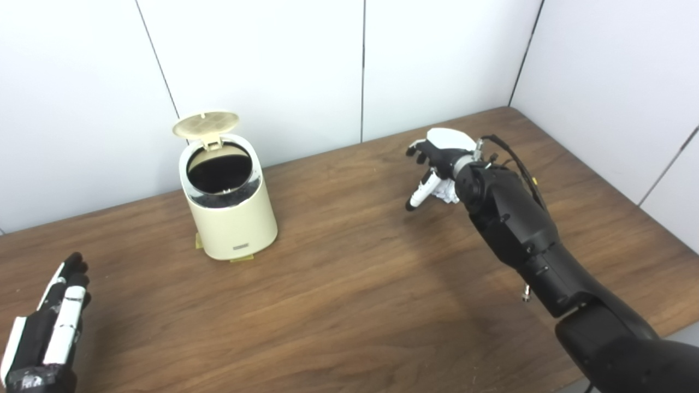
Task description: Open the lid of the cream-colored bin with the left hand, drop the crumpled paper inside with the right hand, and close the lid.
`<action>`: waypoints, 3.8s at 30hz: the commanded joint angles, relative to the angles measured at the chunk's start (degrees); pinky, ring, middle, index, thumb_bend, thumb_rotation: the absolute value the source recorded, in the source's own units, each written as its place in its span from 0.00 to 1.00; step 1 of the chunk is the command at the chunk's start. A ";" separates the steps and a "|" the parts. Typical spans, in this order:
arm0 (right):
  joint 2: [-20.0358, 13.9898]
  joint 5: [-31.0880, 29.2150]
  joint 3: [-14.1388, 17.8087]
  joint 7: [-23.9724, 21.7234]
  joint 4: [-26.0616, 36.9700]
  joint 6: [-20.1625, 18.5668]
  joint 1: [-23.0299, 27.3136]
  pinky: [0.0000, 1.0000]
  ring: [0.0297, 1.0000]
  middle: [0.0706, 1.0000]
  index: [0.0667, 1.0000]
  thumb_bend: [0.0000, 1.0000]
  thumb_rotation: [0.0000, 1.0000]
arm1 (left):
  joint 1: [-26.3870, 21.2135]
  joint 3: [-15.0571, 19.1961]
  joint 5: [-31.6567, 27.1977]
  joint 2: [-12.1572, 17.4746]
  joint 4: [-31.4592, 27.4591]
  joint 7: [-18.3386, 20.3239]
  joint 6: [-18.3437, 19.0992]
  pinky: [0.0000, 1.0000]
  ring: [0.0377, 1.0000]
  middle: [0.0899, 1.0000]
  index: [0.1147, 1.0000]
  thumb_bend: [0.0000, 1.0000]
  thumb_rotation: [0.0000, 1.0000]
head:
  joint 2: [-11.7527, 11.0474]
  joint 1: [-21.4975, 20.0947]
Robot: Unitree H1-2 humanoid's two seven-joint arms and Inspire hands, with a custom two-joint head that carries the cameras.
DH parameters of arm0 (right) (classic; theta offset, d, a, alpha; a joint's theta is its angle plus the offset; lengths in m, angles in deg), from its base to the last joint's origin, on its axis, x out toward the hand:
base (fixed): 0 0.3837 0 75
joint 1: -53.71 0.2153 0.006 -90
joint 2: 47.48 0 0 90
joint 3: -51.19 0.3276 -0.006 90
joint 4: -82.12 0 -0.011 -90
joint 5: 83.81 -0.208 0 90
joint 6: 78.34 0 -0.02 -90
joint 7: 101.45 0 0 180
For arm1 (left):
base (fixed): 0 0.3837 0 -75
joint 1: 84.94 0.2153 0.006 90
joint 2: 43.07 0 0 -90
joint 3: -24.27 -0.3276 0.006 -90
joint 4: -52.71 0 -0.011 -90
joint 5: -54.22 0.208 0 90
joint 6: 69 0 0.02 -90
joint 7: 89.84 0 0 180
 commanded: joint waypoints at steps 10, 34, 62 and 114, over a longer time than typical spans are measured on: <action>-0.83 -1.94 2.64 2.81 3.02 -0.13 0.47 0.13 0.17 0.23 0.78 1.00 0.20 | -1.91 -1.00 0.29 1.15 -5.47 -0.52 2.63 1.00 1.00 1.00 1.00 0.35 0.75 | 0.86 2.07; -5.18 -11.32 1.84 16.37 5.01 6.90 -0.18 0.70 0.80 0.81 0.79 1.00 0.25 | -0.39 -0.96 -0.20 -0.61 -2.21 -1.10 -2.39 1.00 1.00 0.99 1.00 0.37 0.71 | 0.57 6.20; -6.43 -3.64 4.04 -1.26 19.07 -0.19 -5.78 0.49 0.65 0.71 0.80 1.00 0.24 | 0.62 -0.15 -0.69 -1.20 -3.83 -1.02 -1.61 1.00 0.99 0.98 1.00 0.40 0.69 | -0.59 6.47; -0.03 6.14 12.41 -8.55 19.51 -0.20 -12.99 0.52 0.65 0.69 0.81 0.98 0.23 | -0.69 0.03 -1.30 2.22 -5.15 -0.19 1.00 1.00 1.00 1.00 1.00 0.31 0.67 | -0.59 1.50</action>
